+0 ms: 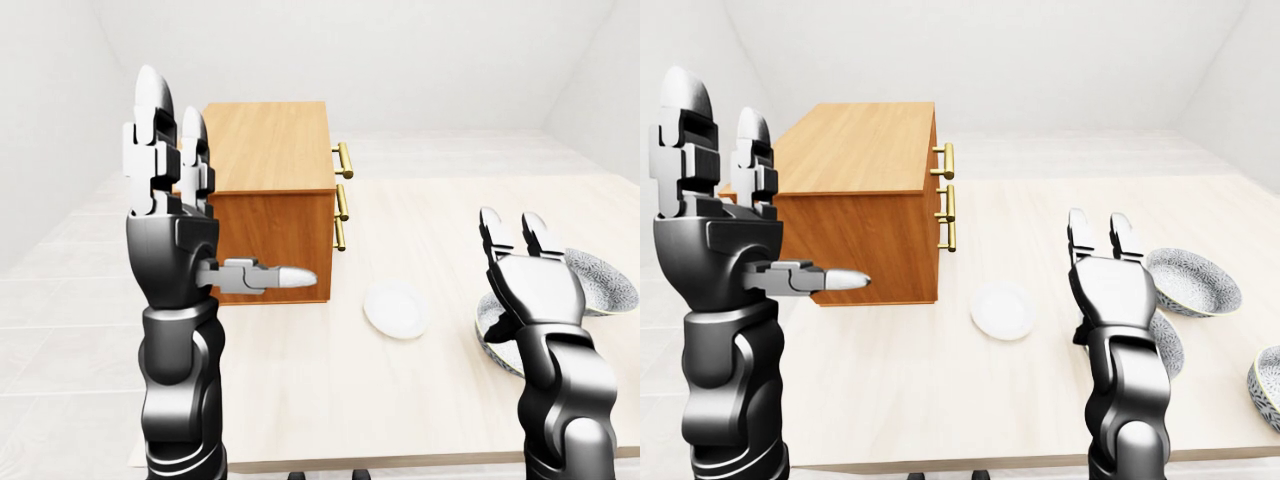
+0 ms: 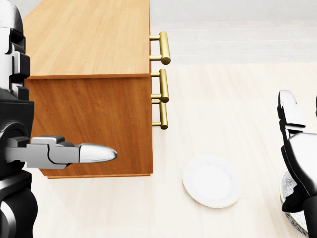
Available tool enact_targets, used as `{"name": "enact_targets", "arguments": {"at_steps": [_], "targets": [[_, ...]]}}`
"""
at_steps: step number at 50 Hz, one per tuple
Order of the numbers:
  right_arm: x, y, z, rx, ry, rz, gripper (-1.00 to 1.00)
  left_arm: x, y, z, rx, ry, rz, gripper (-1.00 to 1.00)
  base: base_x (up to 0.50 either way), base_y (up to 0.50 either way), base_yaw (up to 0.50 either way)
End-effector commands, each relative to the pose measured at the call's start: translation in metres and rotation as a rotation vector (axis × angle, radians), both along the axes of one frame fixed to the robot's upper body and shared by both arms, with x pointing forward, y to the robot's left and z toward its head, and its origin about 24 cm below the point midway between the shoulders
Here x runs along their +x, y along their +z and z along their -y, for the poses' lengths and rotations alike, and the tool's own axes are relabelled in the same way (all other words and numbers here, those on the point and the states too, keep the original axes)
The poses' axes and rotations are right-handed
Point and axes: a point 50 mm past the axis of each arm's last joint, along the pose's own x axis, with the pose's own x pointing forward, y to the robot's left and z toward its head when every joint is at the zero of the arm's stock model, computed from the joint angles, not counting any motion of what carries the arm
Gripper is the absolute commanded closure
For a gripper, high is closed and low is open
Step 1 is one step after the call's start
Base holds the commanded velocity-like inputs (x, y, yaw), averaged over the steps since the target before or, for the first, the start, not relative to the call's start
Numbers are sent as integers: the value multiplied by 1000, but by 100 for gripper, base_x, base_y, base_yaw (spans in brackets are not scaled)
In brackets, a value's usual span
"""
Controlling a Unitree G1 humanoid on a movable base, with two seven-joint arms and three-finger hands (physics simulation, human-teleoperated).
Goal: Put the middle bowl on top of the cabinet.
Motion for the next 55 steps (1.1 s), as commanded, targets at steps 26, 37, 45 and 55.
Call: {"name": "enact_targets", "arguments": {"at_steps": [26, 37, 45, 55], "targets": [[-5, -16, 3, -42, -32, -53, -100, -1, -4, -3, -25, -9, -20, -100, 0, 0, 0], [-6, -28, 5, -34, -34, -86, -100, 0, -2, -2, -16, -10, -10, -100, 0, 0, 0], [-10, -38, 9, -21, -49, -127, -100, 4, 0, -1, -9, -13, -8, -100, 0, 0, 0], [-11, -42, 10, -91, -66, -168, -100, 2, 0, -2, -10, -8, -6, -100, 0, 0, 0]]}}
